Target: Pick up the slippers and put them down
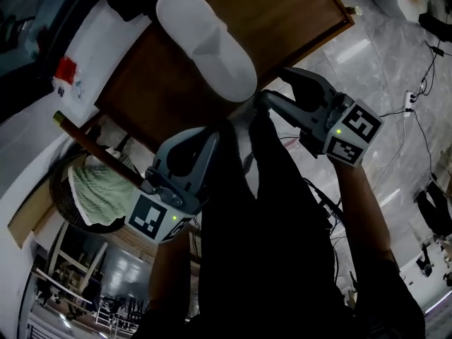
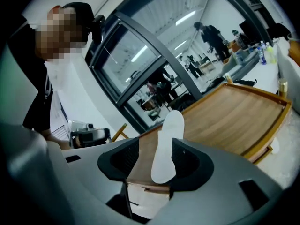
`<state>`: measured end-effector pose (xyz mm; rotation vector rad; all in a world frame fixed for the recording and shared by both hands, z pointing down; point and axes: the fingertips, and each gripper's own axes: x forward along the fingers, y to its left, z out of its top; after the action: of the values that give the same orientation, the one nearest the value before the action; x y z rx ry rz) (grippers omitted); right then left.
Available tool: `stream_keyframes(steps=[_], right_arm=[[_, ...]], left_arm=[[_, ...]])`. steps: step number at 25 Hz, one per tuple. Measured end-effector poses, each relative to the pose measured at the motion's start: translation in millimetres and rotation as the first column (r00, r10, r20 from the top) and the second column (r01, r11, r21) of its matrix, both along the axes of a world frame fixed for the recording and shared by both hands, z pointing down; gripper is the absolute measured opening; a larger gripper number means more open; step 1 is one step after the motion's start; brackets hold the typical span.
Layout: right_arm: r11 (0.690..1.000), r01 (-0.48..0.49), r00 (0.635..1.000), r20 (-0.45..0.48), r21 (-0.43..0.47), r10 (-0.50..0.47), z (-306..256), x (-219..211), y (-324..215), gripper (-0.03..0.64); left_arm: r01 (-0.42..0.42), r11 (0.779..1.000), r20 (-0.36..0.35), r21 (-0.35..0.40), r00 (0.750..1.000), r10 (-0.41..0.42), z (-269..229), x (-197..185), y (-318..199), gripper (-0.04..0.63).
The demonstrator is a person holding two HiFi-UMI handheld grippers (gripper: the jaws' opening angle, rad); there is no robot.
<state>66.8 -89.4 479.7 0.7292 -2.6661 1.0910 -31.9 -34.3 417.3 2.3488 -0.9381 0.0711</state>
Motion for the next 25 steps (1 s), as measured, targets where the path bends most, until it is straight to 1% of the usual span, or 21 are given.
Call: stream_keyframes(steps=[3,6,9,14,18,25], right_arm=[[0.998,-0.009,1.000,-0.002,-0.055,0.009,27,4,2,0.199],[0.993,-0.002,1.000,0.013,-0.114,0.003,41,3,8,0.217],[0.988,0.000,1.000,0.019,-0.153,0.003,52,0,8,0.224],[0.975,-0.034,0.999,0.012,-0.219,0.038,67,-4,4,0.224],[0.967,-0.052,0.999,-0.022,-0.249,0.048,75,-8,0,0.224],[0.950,-0.038,0.993,-0.120,-0.310,0.001,87,-19,1,0.224]], left_arm=[[0.003,1.000,-0.025,-0.008,1.000,-0.003,16,4,-5,0.011],[-0.008,1.000,-0.057,0.005,0.998,0.009,20,11,-7,0.011],[-0.030,1.000,-0.057,0.008,0.998,0.030,28,17,-7,0.011],[-0.039,0.999,-0.071,-0.028,0.997,0.037,45,20,-4,0.011],[-0.044,0.998,-0.077,-0.052,0.996,0.040,49,19,-4,0.011],[-0.059,0.996,-0.114,-0.064,0.992,0.052,49,21,-13,0.011]])
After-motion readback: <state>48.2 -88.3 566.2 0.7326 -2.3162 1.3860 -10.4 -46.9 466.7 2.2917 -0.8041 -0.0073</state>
